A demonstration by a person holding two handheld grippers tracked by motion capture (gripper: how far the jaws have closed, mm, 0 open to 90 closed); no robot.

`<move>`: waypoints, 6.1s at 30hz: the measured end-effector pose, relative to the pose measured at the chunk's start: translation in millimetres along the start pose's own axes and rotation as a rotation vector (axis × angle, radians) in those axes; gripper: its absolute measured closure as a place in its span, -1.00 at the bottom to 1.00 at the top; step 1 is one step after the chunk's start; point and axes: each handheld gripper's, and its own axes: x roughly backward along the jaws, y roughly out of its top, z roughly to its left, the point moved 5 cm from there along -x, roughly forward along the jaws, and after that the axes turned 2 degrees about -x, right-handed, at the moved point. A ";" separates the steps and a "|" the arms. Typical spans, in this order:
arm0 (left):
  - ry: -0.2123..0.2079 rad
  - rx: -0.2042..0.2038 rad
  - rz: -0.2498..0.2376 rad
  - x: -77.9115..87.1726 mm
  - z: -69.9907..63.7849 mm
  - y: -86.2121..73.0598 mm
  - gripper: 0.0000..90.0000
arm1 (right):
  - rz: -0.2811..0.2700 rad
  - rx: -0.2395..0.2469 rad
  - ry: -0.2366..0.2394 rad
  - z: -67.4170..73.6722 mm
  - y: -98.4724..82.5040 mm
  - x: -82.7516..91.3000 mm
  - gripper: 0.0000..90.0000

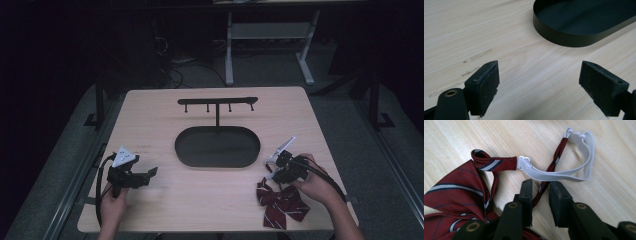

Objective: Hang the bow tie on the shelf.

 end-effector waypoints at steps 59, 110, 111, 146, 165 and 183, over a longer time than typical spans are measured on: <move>-0.003 0.003 -0.005 0.2 -1.2 1.0 -0.64 | -0.199 0.197 0.112 41.6 80.9 100.7 0.99; -0.008 0.016 -0.016 0.8 0.4 0.7 -0.64 | -0.226 0.241 0.110 34.0 156.7 133.4 0.99; -0.008 0.015 -0.015 1.0 0.6 0.6 -0.64 | -0.228 0.242 0.109 33.1 158.1 133.7 0.99; -0.017 0.023 -0.020 0.8 1.0 1.0 -0.64 | -0.218 0.167 0.079 -2.8 214.0 128.9 0.98; -0.018 0.025 -0.021 0.9 1.0 1.1 -0.64 | -0.191 0.105 0.048 -19.5 223.3 111.0 0.98; -0.021 0.027 -0.016 0.8 1.0 0.5 -0.64 | -0.208 0.041 0.024 -31.0 225.2 105.6 0.98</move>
